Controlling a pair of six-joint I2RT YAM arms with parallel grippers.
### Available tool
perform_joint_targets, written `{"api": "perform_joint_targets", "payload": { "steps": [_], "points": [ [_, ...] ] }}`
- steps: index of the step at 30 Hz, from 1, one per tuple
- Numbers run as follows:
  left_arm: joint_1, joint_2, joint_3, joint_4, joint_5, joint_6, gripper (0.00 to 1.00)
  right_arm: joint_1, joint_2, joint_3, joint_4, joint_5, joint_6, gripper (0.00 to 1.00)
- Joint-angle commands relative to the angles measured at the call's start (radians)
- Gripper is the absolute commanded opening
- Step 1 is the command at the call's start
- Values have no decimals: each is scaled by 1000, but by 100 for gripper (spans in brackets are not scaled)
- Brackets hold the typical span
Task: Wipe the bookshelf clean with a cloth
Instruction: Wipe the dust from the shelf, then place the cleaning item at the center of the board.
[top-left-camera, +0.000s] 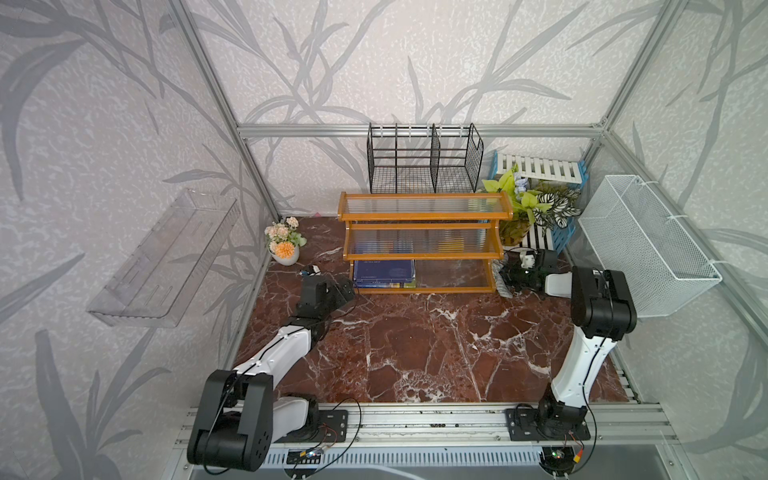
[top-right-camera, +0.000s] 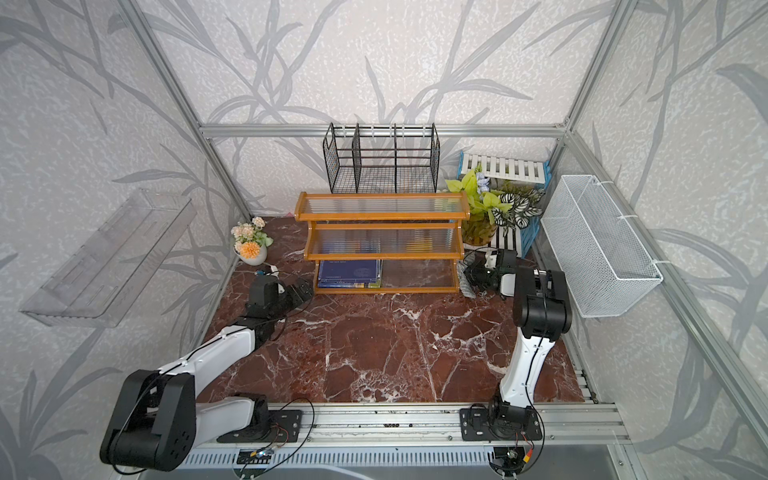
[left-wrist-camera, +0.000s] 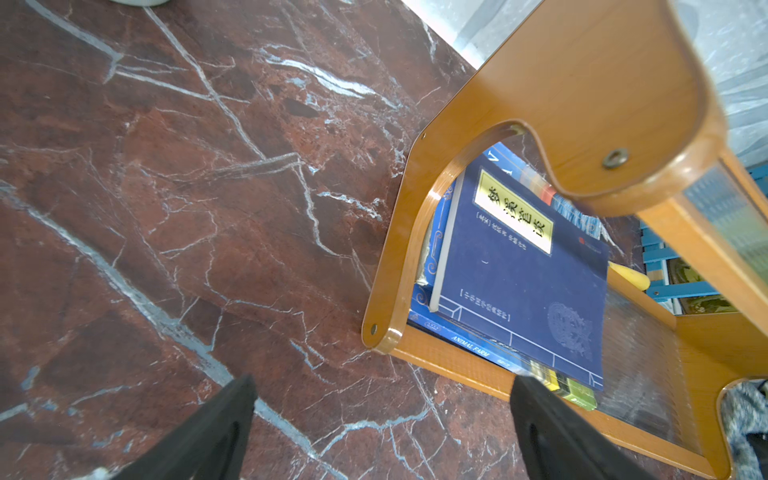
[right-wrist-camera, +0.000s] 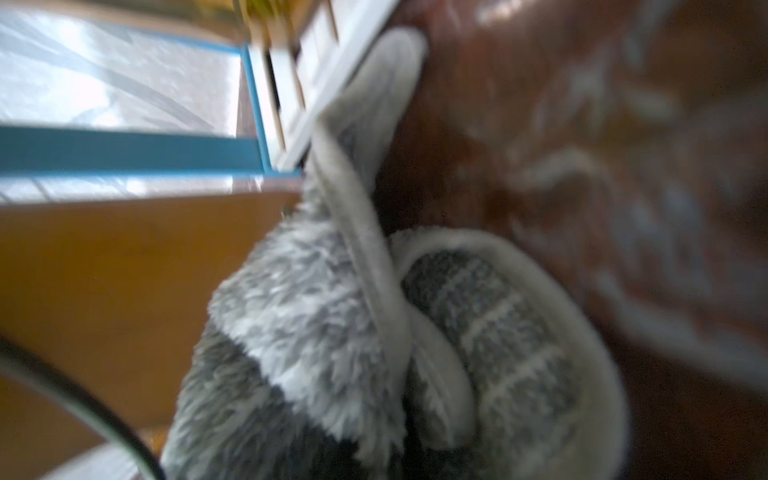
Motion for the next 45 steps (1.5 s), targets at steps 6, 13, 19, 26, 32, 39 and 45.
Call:
{"api": "perform_joint_targets", "payload": {
  "steps": [6,13,19,26,32,39,45],
  "points": [
    [6,-67,-13,-29,44,-7,100,11,-212,-241,-68,-18,-21,0],
    [-14,-91,-42,-32,85,-7,100,55,-494,-435,-88,66,-14,0],
    [-81,-110,-50,-39,67,-4,100,252,-731,-465,-230,274,-66,0],
    [-106,-147,-67,-57,56,-4,100,386,-869,-566,-201,412,-27,0],
    [-130,-150,-78,-29,120,3,100,509,-886,-585,-109,439,-13,0],
    [-196,-151,-57,-51,177,45,100,763,-773,-448,-31,446,-158,0],
    [-237,-165,-56,-86,162,38,100,909,-502,-289,50,371,-178,2]
  ]
}}
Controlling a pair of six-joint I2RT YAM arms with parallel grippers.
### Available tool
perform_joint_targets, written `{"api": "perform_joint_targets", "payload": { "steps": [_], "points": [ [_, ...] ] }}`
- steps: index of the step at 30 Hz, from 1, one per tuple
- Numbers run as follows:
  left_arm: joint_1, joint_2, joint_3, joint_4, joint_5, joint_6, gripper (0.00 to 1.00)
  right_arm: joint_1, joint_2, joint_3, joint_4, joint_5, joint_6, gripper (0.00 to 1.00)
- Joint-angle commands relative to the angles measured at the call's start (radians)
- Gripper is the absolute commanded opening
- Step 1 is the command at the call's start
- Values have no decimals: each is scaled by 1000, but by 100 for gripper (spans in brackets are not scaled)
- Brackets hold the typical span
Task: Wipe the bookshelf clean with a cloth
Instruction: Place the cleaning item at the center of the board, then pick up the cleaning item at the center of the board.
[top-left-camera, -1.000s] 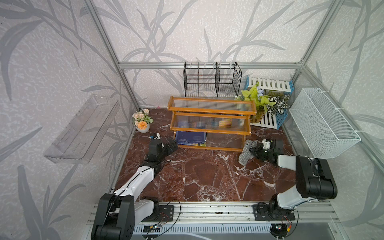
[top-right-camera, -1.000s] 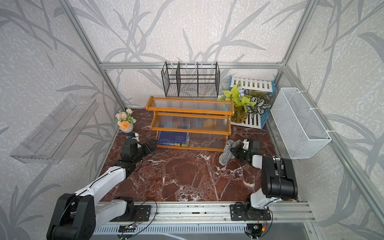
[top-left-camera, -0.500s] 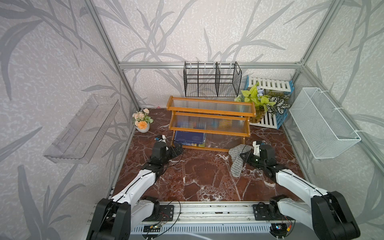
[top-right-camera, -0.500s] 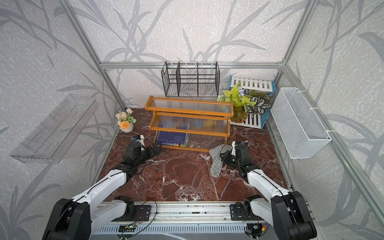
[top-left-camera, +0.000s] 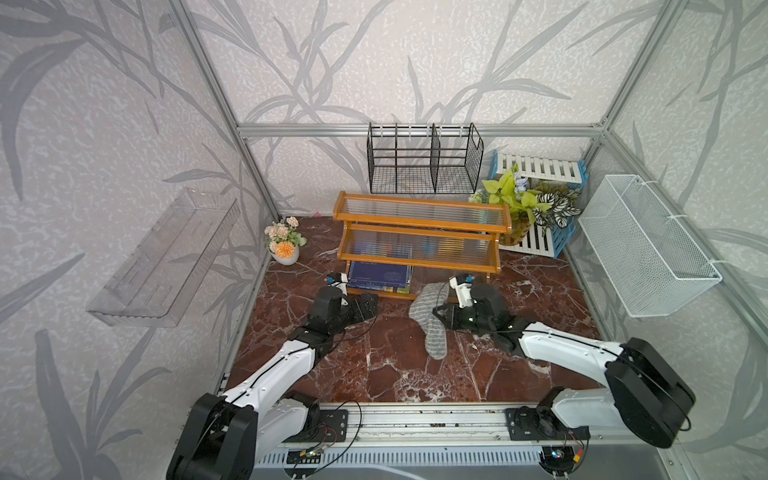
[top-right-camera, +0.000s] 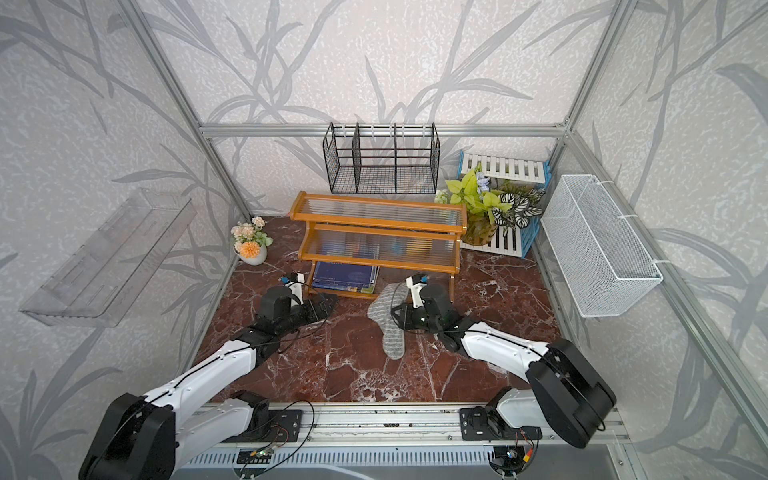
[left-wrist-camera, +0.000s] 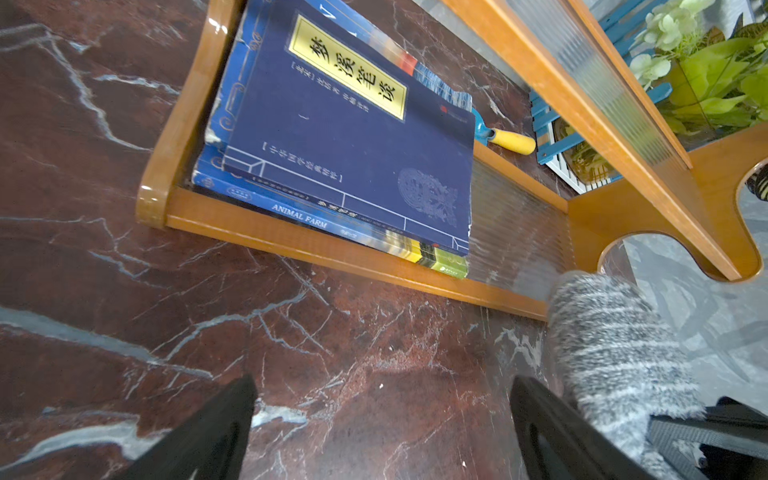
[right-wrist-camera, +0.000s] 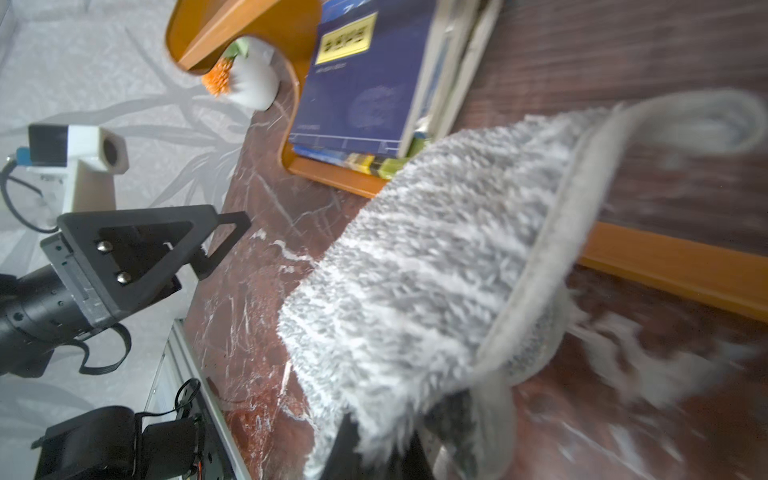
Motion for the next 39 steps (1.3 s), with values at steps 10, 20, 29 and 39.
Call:
{"api": "perform_joint_targets", "payload": {
  "steps": [10,20,29,39],
  "points": [
    [-115,5,-29,-4,-83,-21,100,180,284,205,20,-39,-92,31],
    [-197,112,-27,65,-92,4,100,165,33,120,-218,40,-193,52],
    [-369,239,-24,54,-184,4,95,63,-96,6,-278,40,-150,54],
    [-450,364,-6,23,-238,-94,43,5,-90,-17,-311,36,-120,50]
  ]
}}
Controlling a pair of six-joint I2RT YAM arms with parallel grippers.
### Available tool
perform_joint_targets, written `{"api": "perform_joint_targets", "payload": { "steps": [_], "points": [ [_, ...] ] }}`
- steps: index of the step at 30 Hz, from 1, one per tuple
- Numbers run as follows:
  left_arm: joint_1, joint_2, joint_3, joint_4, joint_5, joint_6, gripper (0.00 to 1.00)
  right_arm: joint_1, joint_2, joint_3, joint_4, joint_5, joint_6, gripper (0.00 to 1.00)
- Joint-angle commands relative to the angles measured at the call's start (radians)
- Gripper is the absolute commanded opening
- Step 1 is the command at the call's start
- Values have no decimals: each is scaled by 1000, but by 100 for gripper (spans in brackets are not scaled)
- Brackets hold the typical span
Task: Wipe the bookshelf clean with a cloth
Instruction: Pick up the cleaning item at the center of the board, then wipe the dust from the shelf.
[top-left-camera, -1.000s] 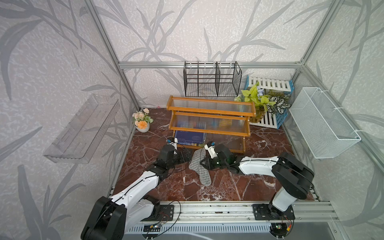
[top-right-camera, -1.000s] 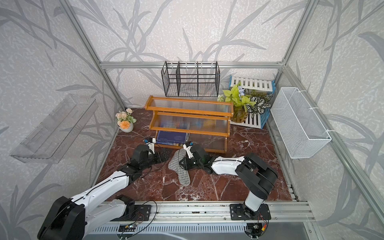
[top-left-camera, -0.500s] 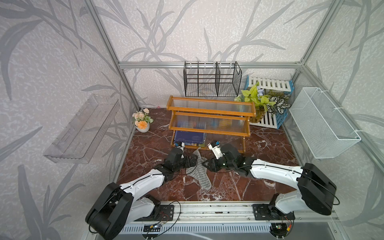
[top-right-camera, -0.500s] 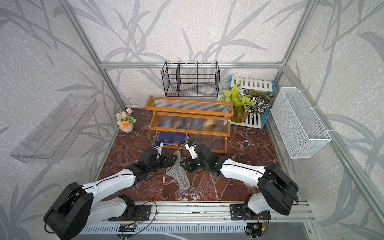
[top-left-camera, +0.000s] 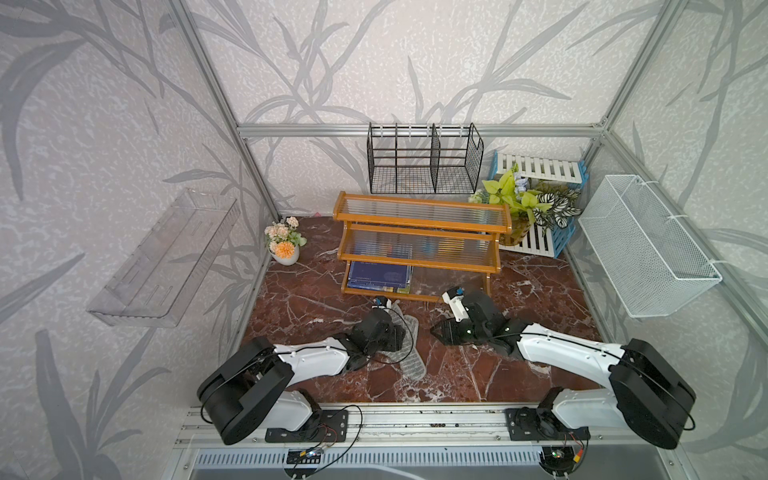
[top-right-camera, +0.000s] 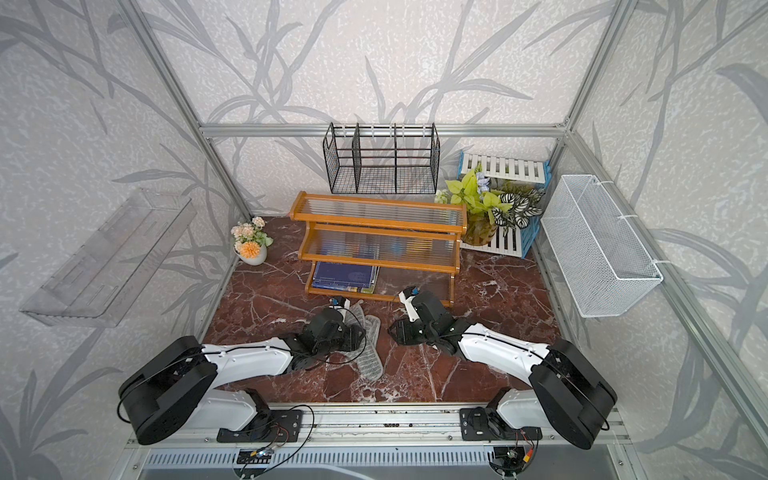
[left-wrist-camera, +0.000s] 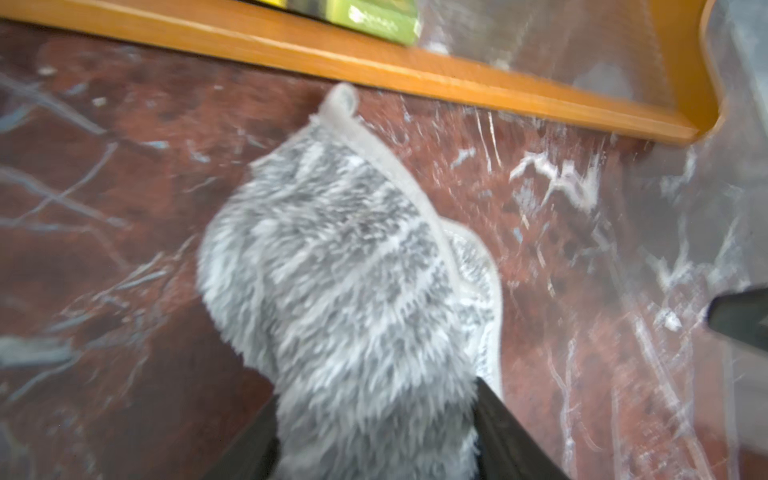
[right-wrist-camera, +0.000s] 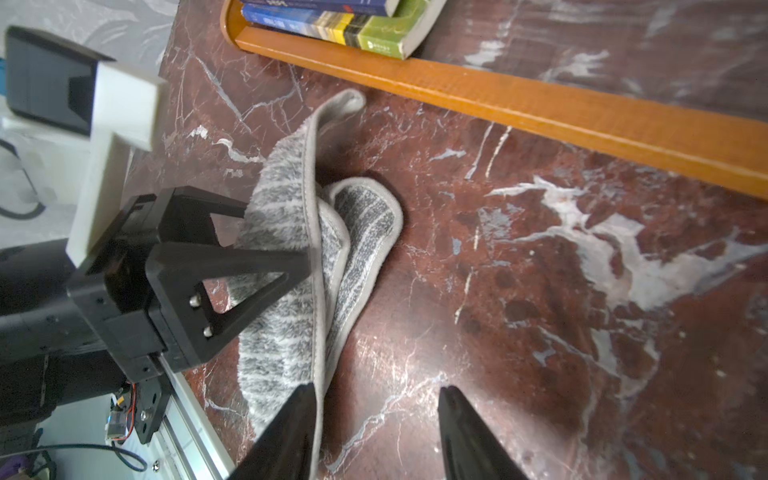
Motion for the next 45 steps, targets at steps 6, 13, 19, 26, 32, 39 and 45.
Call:
{"api": "perform_joint_targets", "payload": {
  "steps": [6,13,19,26,32,39,45],
  "points": [
    [135,-91,22,-246,-68,-72,13,-29,-78,-6,-73,32,7,49],
    [479,-225,36,-292,-40,-42,13,-93,-266,-61,-171,90,8,49],
    [708,-142,69,-221,34,-26,13,-206,-461,-134,-231,114,-7,51],
    [890,37,237,-174,178,4,12,-439,-530,-196,-237,11,14,59],
    [932,247,404,-109,279,-17,12,-526,-502,-193,-230,-28,-2,60],
    [927,492,556,24,433,-91,11,-551,-470,-192,-223,-20,10,60],
    [895,626,694,83,524,-134,12,-558,-451,-181,-225,-7,16,60]
  ]
}}
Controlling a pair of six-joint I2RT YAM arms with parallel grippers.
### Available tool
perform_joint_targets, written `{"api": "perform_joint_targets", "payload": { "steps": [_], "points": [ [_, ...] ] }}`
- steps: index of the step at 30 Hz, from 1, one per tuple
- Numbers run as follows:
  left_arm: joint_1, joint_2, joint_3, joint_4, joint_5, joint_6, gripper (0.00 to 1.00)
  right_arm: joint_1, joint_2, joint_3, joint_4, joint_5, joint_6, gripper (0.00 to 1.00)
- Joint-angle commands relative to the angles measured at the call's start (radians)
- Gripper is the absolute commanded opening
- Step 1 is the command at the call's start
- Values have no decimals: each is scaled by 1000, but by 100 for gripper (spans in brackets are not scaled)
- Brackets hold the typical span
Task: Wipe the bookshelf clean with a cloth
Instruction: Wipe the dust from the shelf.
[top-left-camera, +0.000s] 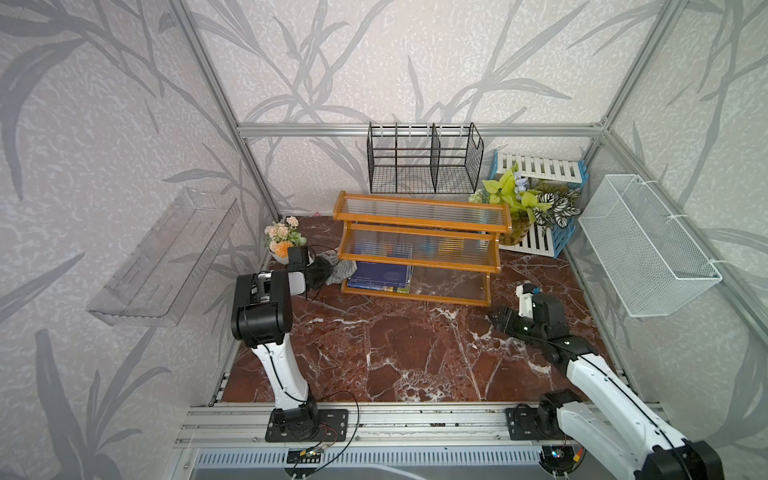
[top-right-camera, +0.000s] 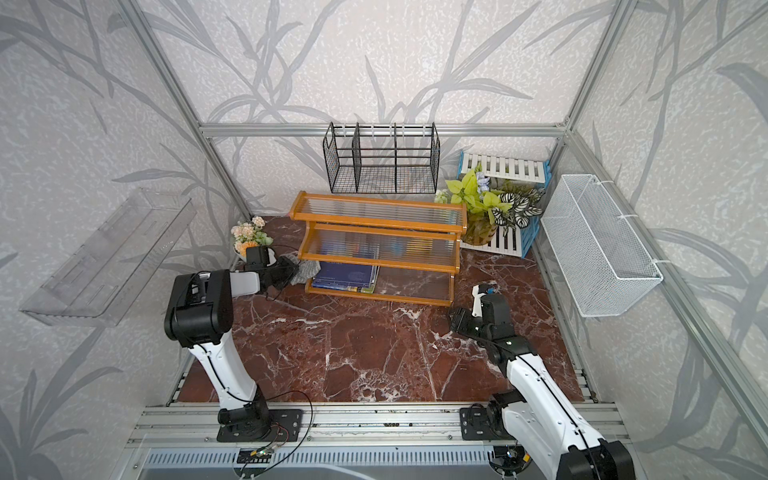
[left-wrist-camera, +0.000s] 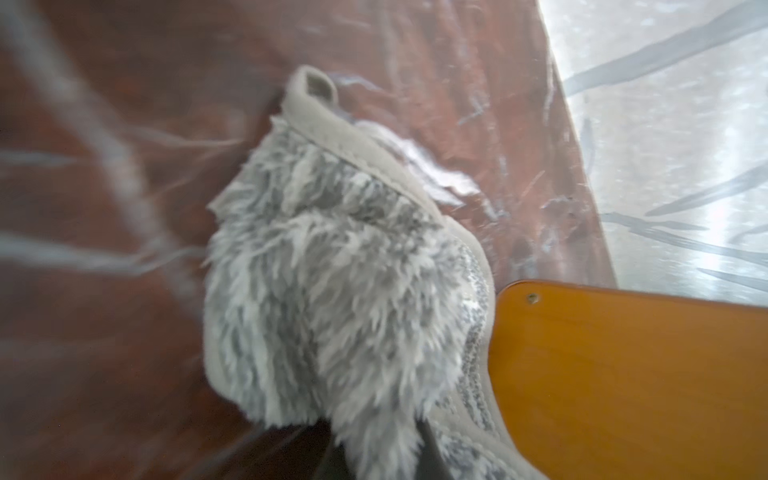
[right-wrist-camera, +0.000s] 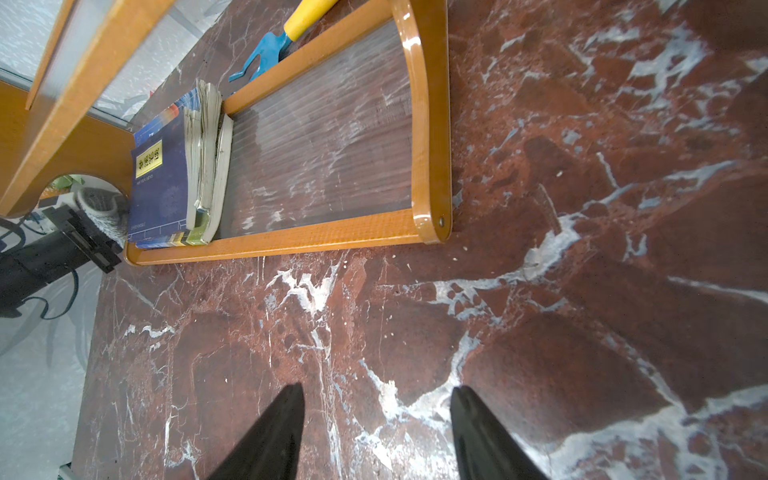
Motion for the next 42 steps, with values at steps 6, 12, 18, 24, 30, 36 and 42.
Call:
{"api": "perform_joint_targets", "payload": {
  "steps": [6,12,18,24,30,36,42],
  "points": [
    [-44,185,206,194,215,-117,12,-9,30,32,-5,6,5,60],
    [-57,262,278,287,238,-193,12,-10,20,41,-23,7,1,61],
    [-69,246,234,357,285,-224,12,-10,3,41,-33,2,6,61],
    [-63,120,32,318,255,-145,13,-11,-38,35,-50,-4,16,61],
    [-42,-4,-191,329,214,-104,13,-11,-100,33,-91,-15,20,61],
    [-42,-148,-361,322,187,-77,13,-10,-178,11,-132,-36,34,61],
    [-42,-344,-465,223,134,-36,13,-10,-251,3,-162,-55,36,61]
  ]
}}
